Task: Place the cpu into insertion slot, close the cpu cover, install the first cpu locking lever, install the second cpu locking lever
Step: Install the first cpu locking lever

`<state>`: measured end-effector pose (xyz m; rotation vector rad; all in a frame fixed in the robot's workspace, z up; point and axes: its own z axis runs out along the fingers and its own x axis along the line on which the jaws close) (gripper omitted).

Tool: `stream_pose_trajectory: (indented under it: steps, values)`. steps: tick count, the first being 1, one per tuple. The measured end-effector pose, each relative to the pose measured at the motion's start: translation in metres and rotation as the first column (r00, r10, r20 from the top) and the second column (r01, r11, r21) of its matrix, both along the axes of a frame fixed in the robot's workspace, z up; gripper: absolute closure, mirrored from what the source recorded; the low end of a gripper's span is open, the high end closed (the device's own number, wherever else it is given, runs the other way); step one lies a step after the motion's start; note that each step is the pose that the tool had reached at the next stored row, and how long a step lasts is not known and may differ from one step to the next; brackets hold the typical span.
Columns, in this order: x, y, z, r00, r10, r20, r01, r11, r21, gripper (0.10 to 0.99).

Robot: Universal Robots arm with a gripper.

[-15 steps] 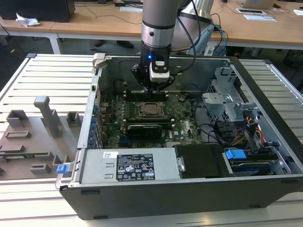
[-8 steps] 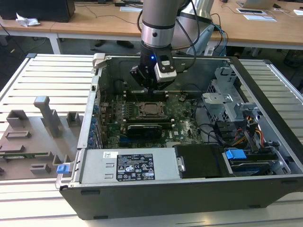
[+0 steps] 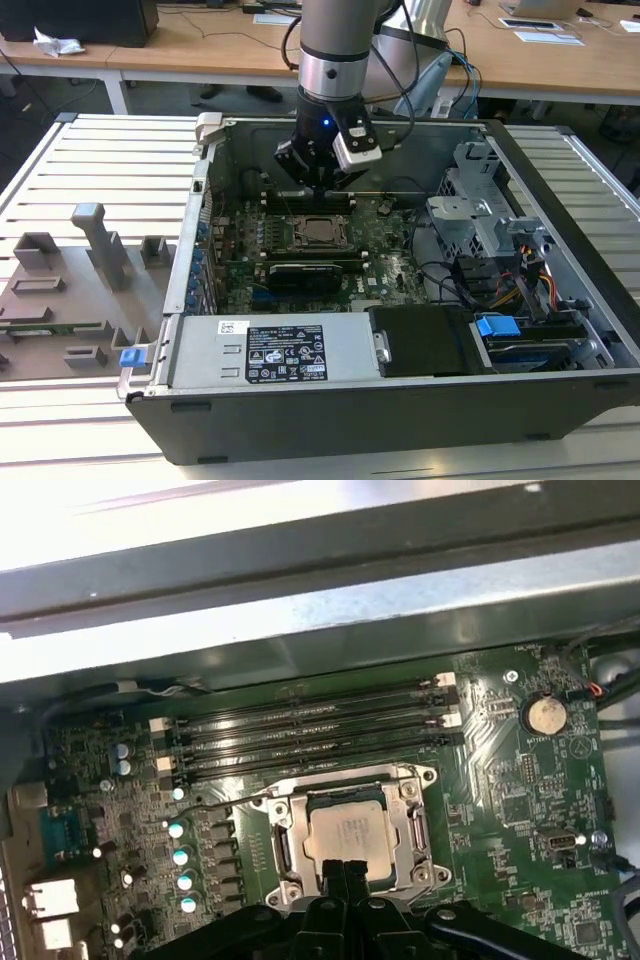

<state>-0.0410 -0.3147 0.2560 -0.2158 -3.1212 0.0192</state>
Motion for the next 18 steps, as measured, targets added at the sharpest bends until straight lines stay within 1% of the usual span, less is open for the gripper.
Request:
stream_pose_trajectory:
  steps: [2, 3, 6, 8, 11, 13, 15, 17, 18]
  values:
    - [0.0, 0.0, 0.0, 0.9997, 0.025, 0.0, -0.025, 0.9997, 0.0, 0.98]
    - [0.0, 0.0, 0.0, 0.9989, 0.048, 0.0, -0.048, 0.9989, 0.0, 0.98]
    - [0.0, 0.0, 0.0, 0.9961, 0.088, 0.0, -0.088, 0.9961, 0.0, 0.98]
    - [0.0, 0.0, 0.0, 0.9931, 0.117, 0.0, -0.117, 0.9931, 0.0, 0.98]
    - [0.0, 0.0, 0.0, 0.9891, 0.147, 0.0, -0.147, 0.9891, 0.0, 0.98]
    - [0.0, 0.0, 0.0, 0.9839, 0.179, 0.0, -0.179, 0.9839, 0.0, 0.98]
    - [0.0, 0.0, 0.0, 0.976, 0.218, -0.0001, -0.218, 0.976, 0.0, 0.98]
    - [0.0, 0.0, 0.0, 0.975, 0.222, 0.0001, -0.222, 0.975, 0.0, 0.98]
    - [-0.0001, 0.0001, 0.0, 0.975, 0.222, 0.0013, -0.222, 0.975, 0.006, 0.98]
